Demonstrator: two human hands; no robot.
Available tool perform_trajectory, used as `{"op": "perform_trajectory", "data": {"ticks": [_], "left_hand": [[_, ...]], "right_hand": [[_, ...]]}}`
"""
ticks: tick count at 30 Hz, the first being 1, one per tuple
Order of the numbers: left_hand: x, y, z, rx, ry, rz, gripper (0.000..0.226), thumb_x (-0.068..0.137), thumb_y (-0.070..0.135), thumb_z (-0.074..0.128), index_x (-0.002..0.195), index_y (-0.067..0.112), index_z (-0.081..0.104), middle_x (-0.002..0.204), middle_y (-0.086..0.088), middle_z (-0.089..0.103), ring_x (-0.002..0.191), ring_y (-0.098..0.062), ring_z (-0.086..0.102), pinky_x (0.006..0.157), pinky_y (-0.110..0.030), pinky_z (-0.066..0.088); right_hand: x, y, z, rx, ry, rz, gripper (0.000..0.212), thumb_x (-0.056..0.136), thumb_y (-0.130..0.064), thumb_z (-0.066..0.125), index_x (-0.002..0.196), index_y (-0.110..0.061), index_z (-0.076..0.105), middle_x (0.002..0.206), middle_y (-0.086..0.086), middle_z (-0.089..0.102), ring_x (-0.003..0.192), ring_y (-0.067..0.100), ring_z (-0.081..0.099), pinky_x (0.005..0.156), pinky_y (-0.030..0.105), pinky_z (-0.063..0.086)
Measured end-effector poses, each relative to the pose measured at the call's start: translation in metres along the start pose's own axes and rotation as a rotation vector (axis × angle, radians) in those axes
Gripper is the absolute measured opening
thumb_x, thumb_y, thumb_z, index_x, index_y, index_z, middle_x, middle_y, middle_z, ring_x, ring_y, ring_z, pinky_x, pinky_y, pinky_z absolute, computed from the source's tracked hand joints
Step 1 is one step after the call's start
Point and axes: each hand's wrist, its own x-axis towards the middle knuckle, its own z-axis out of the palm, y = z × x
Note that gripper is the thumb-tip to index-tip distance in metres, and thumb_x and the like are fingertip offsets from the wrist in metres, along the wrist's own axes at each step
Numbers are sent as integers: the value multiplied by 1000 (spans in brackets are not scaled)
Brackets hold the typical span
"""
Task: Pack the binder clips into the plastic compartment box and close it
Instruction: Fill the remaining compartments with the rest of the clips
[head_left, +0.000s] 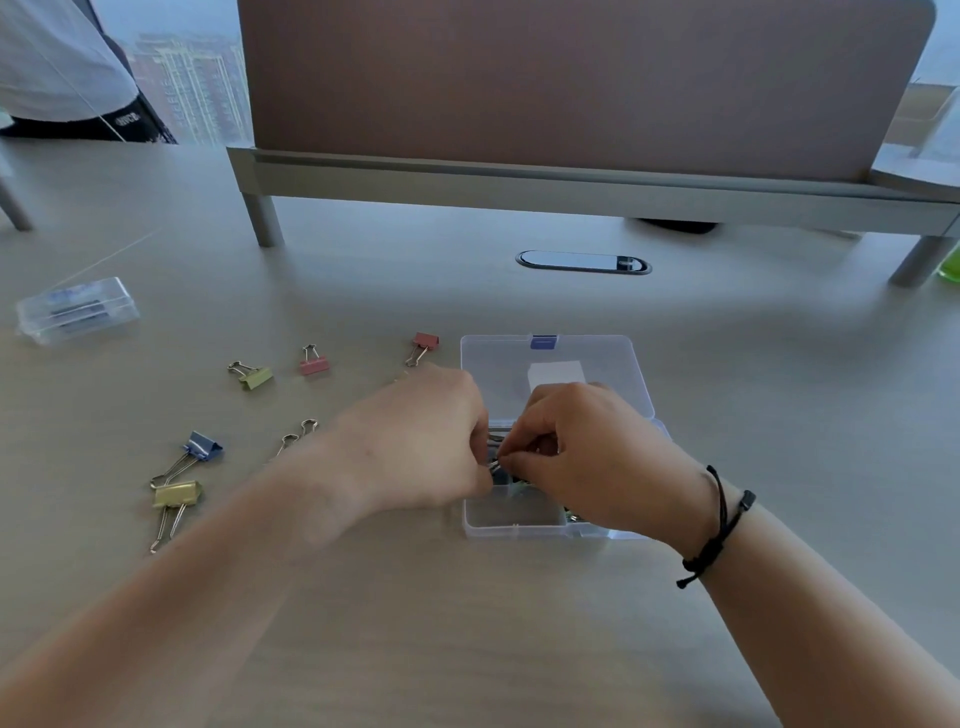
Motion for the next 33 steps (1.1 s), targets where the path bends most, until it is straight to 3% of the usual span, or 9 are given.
{"op": "perform_trajectory", "data": {"ticks": [3,7,13,18,22,24,28,33], "left_hand": [[-1,-5,-2,-73,-22,14,9,78,29,69,75,22,75,68,7,70,60,-5,62,46,-15,39],[0,-9,-1,-113,-22,39,15,81,29,70,71,20,74,61,7,67,51,-5,54,43,-13,35],[5,-8,4,-87,-4,-15,35,80,27,73,50,19,57,40,11,49,39,-3,45,38,-12,31],[8,-9,5,-141,-32,-32,41,79,29,77,47,20,53,36,13,45,36,-3,41,36,-13,28],[7,-15,1,-289,-79,-28,15,81,34,77,72,23,73,59,11,66,45,1,50,43,-11,33],[6,-18,-2,-442,-60,-53,3,87,24,69,88,26,70,71,6,72,46,2,51,45,-13,37],[7,-17,-7,-759,-69,-145,27,93,0,43,97,19,62,83,-3,69,53,-7,46,48,-20,38],[9,-15,3,-888,-37,-97,32,98,-7,39,102,13,64,82,-6,66,67,-18,53,62,-29,48]], "right_hand": [[-1,-1,1,-25,36,-12,15,86,-20,65,88,-25,79,83,-9,67,78,5,56,60,10,41],[-3,-5,2,-103,50,-26,16,84,-26,62,83,-26,78,86,-7,64,80,11,57,67,32,50],[-7,-8,0,-152,42,-55,18,85,-28,59,90,-30,76,89,-9,60,80,14,59,65,33,52],[-9,-11,0,-157,18,-70,18,86,-27,58,91,-31,75,92,-10,59,79,13,58,64,32,51],[-9,-8,0,-129,29,-60,18,85,-29,59,91,-35,75,91,-13,59,77,8,55,60,24,46],[-8,-7,0,-114,20,-68,18,86,-29,59,90,-34,75,90,-15,59,75,6,53,63,23,46],[-5,-4,0,-73,10,-78,17,87,-28,60,90,-31,76,86,-18,57,72,3,50,64,20,43],[-2,-1,0,5,153,-96,11,86,-35,68,82,-29,76,69,-15,54,63,1,50,58,14,35]]}}
